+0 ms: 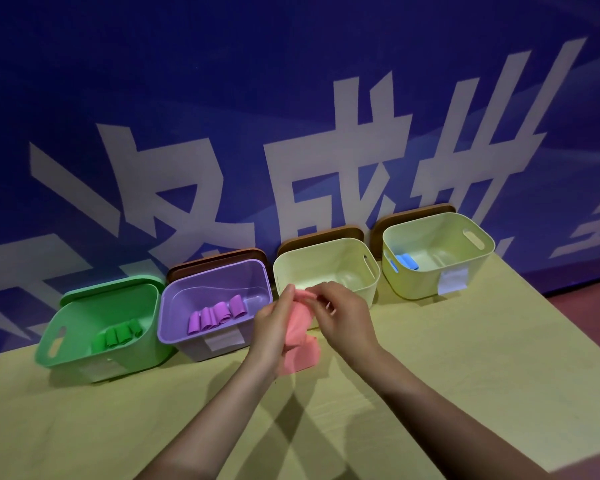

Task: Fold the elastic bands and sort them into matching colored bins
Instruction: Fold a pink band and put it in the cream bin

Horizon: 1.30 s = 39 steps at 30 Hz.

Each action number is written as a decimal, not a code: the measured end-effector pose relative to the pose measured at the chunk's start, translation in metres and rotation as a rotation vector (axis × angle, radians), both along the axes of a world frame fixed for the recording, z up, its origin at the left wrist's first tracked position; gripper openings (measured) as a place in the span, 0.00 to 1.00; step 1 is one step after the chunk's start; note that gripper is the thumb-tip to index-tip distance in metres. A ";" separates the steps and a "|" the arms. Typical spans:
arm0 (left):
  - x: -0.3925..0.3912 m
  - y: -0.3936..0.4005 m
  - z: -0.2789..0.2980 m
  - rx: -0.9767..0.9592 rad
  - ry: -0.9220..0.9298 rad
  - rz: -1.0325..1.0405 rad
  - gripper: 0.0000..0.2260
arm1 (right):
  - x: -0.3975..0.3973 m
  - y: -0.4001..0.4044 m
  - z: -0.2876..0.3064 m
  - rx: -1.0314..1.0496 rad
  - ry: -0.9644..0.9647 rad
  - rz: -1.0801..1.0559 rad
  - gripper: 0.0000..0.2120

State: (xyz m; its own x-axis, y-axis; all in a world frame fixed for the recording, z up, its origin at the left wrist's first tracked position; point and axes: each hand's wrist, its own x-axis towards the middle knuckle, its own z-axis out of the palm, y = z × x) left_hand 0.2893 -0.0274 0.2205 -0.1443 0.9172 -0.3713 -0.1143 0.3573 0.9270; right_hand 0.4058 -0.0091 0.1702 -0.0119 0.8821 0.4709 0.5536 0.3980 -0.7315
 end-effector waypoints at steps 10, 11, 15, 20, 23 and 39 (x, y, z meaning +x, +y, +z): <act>-0.008 0.004 -0.003 0.013 -0.065 -0.065 0.14 | 0.029 0.007 0.010 -0.052 -0.093 0.389 0.17; -0.008 0.005 -0.004 0.020 -0.054 -0.068 0.13 | 0.031 0.004 0.008 -0.100 -0.052 0.385 0.18; -0.005 0.002 -0.007 0.065 -0.006 -0.106 0.08 | 0.025 -0.008 0.008 -0.376 0.329 0.337 0.14; 0.001 -0.002 -0.010 0.167 0.086 -0.128 0.07 | 0.016 -0.011 0.015 -0.538 0.535 0.290 0.04; 0.003 -0.005 -0.008 0.179 0.039 -0.098 0.06 | 0.015 -0.009 0.018 -0.545 0.615 0.257 0.02; 0.002 0.002 -0.010 0.311 0.139 -0.141 0.09 | 0.011 -0.016 0.012 -0.534 0.833 0.229 0.07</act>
